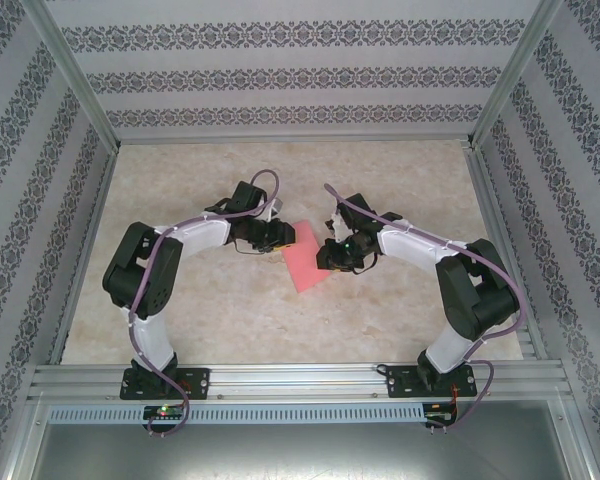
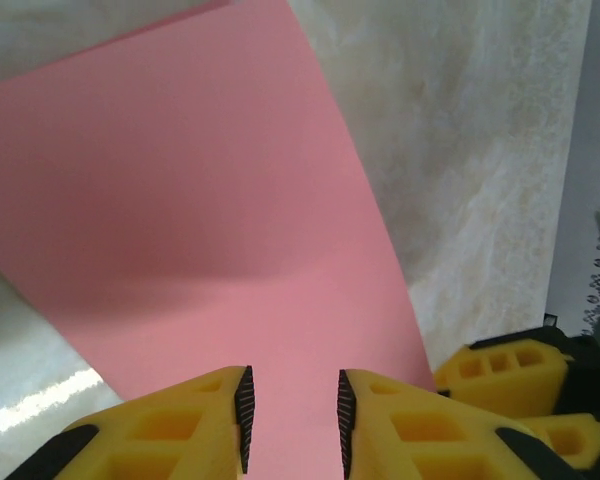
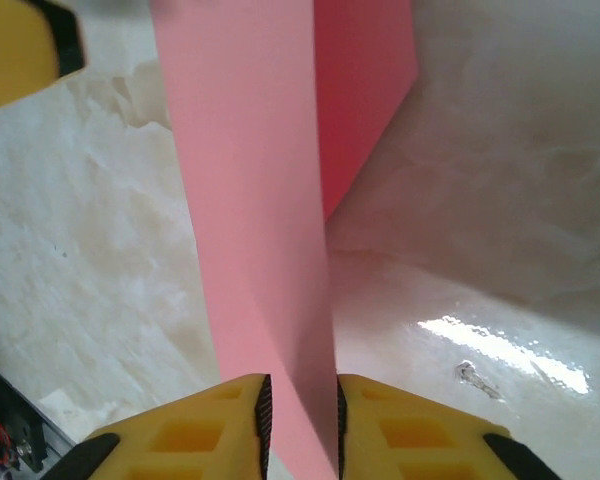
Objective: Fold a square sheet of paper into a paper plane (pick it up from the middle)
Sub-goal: Third fold the triangle at the center of the table.
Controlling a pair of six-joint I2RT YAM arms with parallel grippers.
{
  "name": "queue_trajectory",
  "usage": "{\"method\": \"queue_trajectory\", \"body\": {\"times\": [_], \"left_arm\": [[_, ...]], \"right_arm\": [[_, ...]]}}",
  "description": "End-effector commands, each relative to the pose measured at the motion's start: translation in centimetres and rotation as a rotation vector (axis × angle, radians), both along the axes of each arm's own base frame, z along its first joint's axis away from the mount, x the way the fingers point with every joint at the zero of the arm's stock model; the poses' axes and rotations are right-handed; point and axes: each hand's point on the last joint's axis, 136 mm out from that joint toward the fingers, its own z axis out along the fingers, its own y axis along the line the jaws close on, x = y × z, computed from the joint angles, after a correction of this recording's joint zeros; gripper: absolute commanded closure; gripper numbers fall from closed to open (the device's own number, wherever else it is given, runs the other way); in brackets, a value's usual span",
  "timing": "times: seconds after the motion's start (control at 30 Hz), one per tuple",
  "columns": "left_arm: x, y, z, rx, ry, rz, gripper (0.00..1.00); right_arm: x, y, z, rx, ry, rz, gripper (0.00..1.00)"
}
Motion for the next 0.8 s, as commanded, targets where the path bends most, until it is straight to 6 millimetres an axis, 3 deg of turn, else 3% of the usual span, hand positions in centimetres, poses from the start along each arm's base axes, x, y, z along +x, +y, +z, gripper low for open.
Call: {"method": "queue_trajectory", "body": {"times": [0.0, 0.27, 0.77], "left_arm": [[-0.2, -0.4, -1.3, 0.035, 0.016, -0.04, 0.69], [-0.3, -0.5, -3.3, 0.067, 0.047, -0.061, 0.7], [-0.6, -0.5, -4.7, 0.088, 0.077, -0.077, 0.69]], "right_arm": [[-0.1, 0.1, -0.3, 0.025, 0.022, 0.0, 0.81], [-0.2, 0.7, -0.2, 0.065, 0.047, -0.004, 0.87], [0.6, 2.9, 0.1, 0.207, 0.093, -0.043, 0.89]]}}
